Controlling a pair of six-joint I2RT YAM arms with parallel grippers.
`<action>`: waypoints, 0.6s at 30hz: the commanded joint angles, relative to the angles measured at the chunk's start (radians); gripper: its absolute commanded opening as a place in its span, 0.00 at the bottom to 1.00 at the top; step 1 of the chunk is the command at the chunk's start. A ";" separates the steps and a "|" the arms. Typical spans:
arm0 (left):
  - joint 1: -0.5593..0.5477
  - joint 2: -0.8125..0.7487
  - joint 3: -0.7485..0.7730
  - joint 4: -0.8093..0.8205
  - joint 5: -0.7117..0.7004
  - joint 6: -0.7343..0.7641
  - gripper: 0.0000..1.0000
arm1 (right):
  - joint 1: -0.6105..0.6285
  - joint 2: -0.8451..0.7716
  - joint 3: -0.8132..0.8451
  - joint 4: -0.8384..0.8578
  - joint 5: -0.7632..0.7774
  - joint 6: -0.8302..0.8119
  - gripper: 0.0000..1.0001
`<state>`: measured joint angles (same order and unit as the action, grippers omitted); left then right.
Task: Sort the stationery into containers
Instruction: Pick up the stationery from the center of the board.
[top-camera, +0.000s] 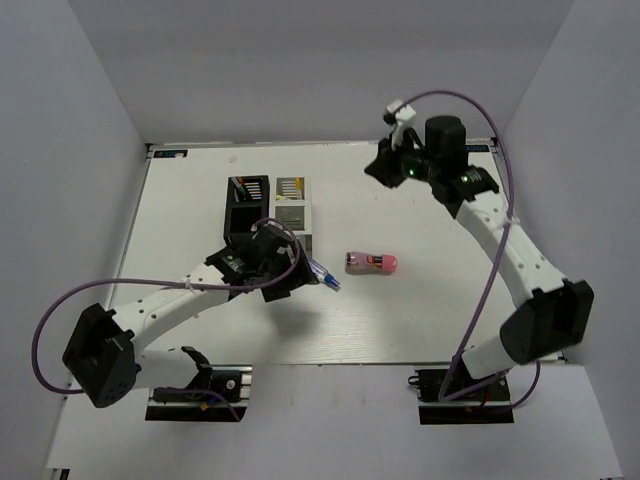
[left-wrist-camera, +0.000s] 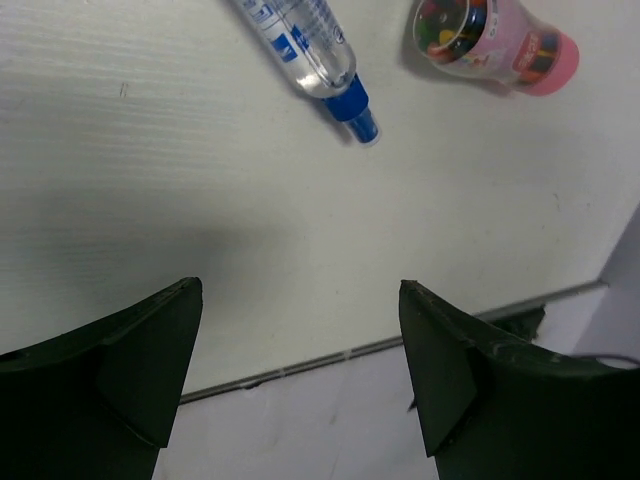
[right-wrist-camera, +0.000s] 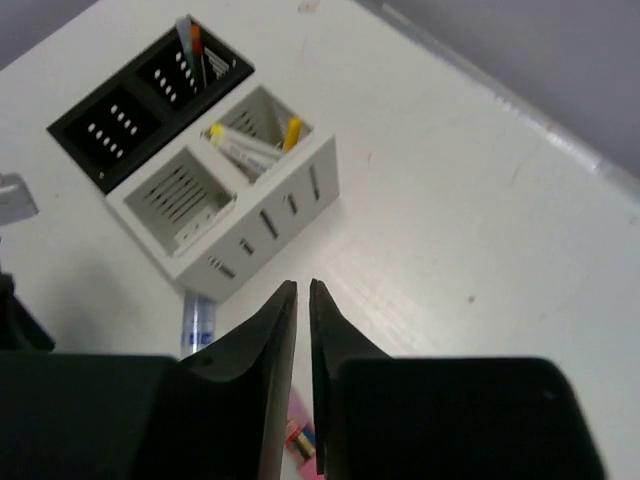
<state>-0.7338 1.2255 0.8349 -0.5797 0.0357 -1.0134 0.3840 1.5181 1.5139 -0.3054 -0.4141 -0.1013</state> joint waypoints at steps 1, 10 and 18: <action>-0.102 0.035 0.058 -0.003 -0.240 -0.148 0.89 | -0.016 -0.091 -0.145 -0.057 -0.011 -0.017 0.19; -0.373 0.334 0.294 -0.137 -0.673 -0.422 0.91 | -0.066 -0.288 -0.360 -0.024 -0.031 0.008 0.25; -0.461 0.486 0.398 -0.247 -0.835 -0.701 0.95 | -0.105 -0.349 -0.428 -0.029 -0.051 0.022 0.28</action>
<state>-1.1950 1.7222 1.2121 -0.7536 -0.6651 -1.5692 0.2943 1.2076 1.1069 -0.3576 -0.4400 -0.0856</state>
